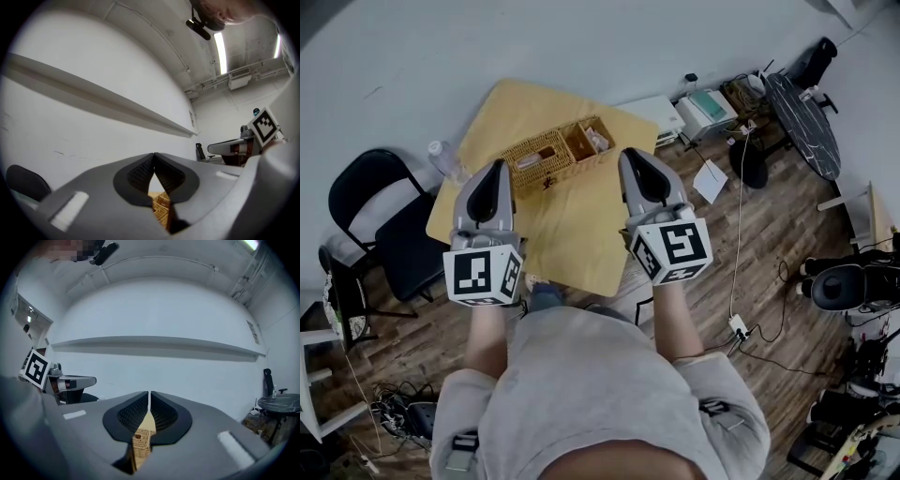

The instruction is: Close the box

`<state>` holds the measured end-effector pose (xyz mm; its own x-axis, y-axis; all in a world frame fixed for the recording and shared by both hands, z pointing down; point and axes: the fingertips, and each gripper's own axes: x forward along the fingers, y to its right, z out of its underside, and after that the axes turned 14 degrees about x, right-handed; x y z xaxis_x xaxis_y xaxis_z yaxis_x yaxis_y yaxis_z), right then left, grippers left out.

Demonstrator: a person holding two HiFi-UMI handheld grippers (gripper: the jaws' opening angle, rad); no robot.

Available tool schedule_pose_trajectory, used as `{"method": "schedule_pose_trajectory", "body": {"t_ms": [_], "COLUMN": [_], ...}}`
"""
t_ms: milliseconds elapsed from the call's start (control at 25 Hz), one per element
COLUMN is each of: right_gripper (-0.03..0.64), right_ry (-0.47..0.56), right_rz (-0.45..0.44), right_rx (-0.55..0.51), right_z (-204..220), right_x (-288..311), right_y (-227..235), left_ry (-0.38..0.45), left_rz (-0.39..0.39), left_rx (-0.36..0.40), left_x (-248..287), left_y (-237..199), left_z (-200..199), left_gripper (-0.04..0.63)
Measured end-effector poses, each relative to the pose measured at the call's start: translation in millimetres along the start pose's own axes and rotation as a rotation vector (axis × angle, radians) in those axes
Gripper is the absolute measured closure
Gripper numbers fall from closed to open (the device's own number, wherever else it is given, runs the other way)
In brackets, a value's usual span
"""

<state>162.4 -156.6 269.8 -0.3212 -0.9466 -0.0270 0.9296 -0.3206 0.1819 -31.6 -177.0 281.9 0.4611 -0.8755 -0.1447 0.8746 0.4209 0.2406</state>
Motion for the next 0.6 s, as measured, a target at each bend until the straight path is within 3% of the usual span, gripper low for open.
{"method": "schedule_pose_trajectory", "body": {"t_ms": [600], "right_gripper": [0.597], "right_ry": [0.075], "right_rz": [0.031], "right_rx": [-0.027], "right_z": [-21.5], "right_x": [-28.9], "right_y": [12.8], "left_ry": [0.02], "left_rz": [-0.006], "left_rx": [0.005], "left_x": [-4.8], "left_y": [17.2], "left_z": [-13.1], "left_gripper": [0.537]}}
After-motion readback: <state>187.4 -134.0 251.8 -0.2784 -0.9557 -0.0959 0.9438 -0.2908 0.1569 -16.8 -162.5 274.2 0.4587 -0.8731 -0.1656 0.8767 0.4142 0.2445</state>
